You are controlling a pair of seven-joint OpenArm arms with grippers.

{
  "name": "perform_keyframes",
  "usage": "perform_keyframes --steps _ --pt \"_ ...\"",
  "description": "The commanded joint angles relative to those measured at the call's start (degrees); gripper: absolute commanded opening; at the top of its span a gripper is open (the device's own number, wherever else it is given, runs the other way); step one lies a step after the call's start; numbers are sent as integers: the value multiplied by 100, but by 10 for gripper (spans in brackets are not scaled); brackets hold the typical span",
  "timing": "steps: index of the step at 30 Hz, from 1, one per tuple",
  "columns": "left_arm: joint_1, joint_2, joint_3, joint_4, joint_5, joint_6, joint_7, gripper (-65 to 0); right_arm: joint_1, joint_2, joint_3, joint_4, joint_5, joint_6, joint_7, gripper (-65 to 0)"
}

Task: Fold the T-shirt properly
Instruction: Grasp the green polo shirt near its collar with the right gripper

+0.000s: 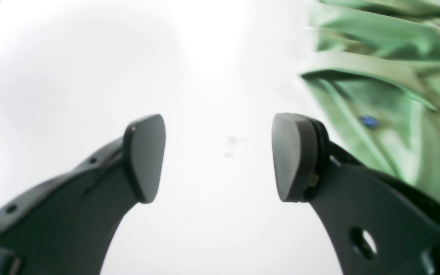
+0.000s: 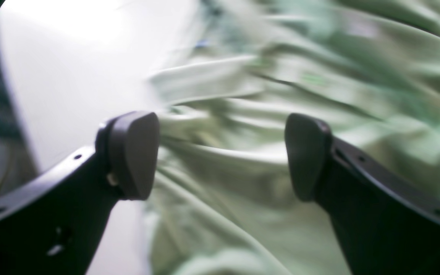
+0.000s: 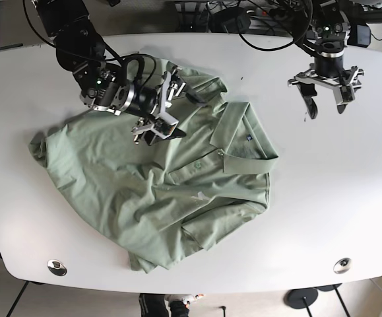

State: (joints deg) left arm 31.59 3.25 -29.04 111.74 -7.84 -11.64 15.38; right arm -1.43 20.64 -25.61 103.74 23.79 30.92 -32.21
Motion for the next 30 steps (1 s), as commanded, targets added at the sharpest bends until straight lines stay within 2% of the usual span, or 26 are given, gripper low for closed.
perform_keyframes --steps 1,3,4,7,10,12,13,14,18,20,24,26,28,30 --pt "27 -39 -283 100 -47 8 -153 -246 297 15 -389 -128 78 -19 139 -157" --pt "27 -39 -564 109 -47 -62 -153 -246 631 -12 -1127 -489 78 -28 139 -157" --pt "27 -39 -714 109 -47 -300 -153 -246 824 -20 -1505 -691 78 -28 139 -157" --pt "27 -21 -881 109 -47 -625 -153 -246 1167 -196 -1971 -1130 78 -37 139 -157" --pt "27 -12 -890 109 -47 -669 -153 -246 1273 -407 -1989 -1544 69 -37 174 -159" --pt "27 -12 -890 109 -47 -669 -153 -246 1352 -451 -1989 -1588 -98 -46 183 -160" --pt "36 -12 -890 109 -47 -669 -153 -246 1343 -486 -1989 -1588 -309 -46 183 -160" --pt "36 -12 -890 109 -47 -669 -153 -246 1326 -645 -1980 -1588 -740 -54 183 -160" --pt "36 -12 -863 109 -47 -669 -153 -246 974 -961 -1980 -1605 -2243 -46 192 -160" --pt "36 -12 -855 109 -47 -669 -153 -247 842 -1023 -1980 -1605 -2612 -46 192 -160" --pt "36 -12 -855 100 -47 -669 -153 -247 745 -1023 -1901 -1763 -2612 -46 429 -162" --pt "36 -12 -855 100 -47 -669 -153 -247 675 -1084 -1549 -2010 -2612 -37 658 -166" --pt "36 -12 -855 100 -47 -669 -153 -247 552 -1128 -1224 -2212 -2621 7 948 -224" --pt "36 -12 -855 100 -47 -669 -153 -247 526 -1128 -996 -2326 -2621 16 1168 -336"
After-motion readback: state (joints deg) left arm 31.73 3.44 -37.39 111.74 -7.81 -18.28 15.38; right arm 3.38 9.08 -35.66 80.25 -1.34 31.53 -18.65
